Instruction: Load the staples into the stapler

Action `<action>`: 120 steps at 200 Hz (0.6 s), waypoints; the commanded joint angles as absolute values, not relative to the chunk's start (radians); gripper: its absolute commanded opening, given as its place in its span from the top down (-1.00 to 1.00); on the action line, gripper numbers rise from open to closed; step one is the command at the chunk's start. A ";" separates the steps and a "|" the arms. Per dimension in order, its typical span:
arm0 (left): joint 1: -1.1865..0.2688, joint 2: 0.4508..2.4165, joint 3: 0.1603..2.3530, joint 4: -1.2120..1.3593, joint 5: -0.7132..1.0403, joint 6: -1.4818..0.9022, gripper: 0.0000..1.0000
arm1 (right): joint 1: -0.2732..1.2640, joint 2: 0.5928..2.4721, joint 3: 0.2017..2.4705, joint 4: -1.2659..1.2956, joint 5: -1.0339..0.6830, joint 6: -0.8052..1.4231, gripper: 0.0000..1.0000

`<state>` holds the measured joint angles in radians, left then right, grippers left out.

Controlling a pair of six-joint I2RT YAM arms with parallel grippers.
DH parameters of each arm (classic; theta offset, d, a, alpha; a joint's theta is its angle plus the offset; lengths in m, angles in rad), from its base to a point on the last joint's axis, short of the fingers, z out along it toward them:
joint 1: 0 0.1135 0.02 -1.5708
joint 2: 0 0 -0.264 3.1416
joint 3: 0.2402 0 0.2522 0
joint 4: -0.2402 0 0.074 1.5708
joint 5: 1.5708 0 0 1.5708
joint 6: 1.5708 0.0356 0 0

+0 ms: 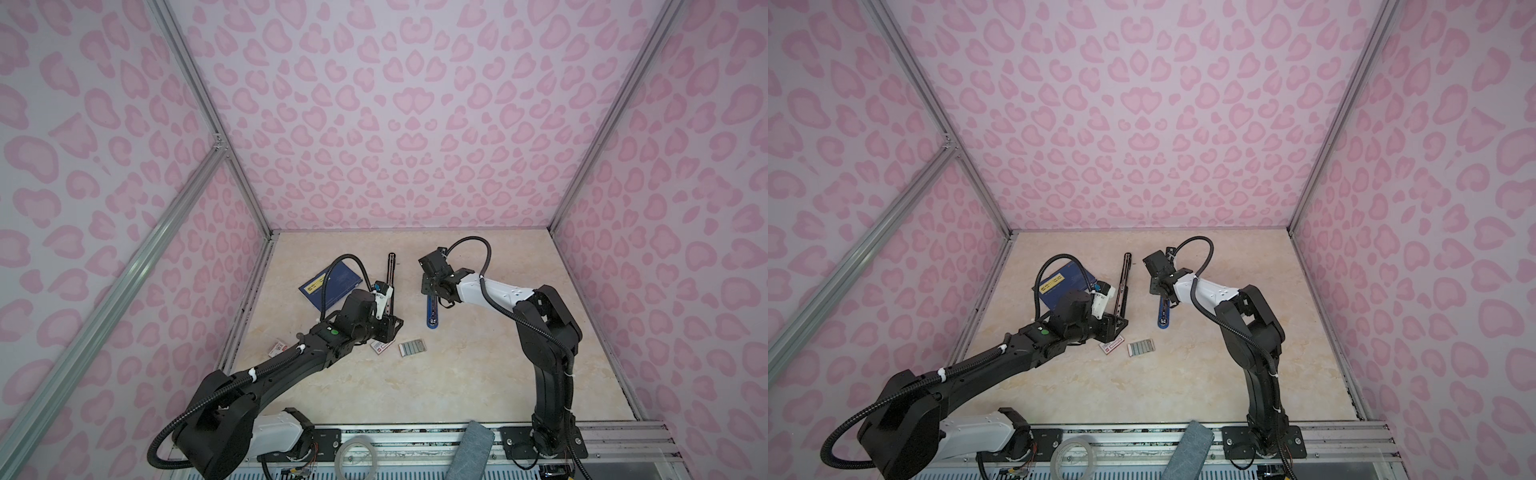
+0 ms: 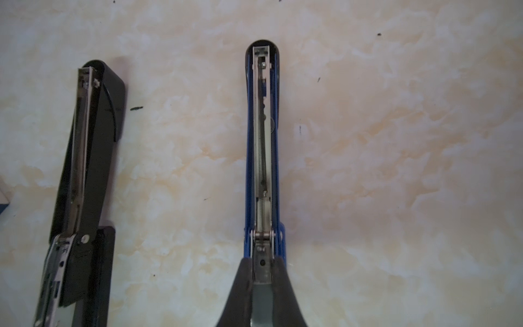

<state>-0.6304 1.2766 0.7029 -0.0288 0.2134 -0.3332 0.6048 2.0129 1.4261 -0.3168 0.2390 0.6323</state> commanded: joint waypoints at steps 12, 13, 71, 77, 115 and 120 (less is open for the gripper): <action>-0.630 1.279 0.709 -0.010 0.224 -0.335 0.02 | 0.606 2.032 1.428 -0.327 0.264 0.626 0.78; -0.630 1.279 0.709 -0.009 0.224 -0.335 0.02 | 0.606 2.032 1.429 -0.327 0.264 0.627 0.78; -0.630 1.279 0.709 -0.011 0.222 -0.334 0.02 | 0.610 2.044 1.426 -0.324 0.258 0.632 0.79; -0.630 1.279 0.709 -0.011 0.222 -0.334 0.02 | 0.611 2.042 1.425 -0.322 0.259 0.631 0.79; -0.630 1.279 0.704 -0.009 0.224 -0.334 0.02 | 0.612 2.016 1.434 -0.330 0.276 0.621 0.79; -0.630 1.279 0.704 -0.009 0.224 -0.335 0.02 | 0.614 2.013 1.435 -0.329 0.277 0.620 0.79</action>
<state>-0.6304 1.2789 0.7029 -0.0288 0.2134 -0.3332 0.6106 2.0274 1.4288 -0.3225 0.2474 0.6315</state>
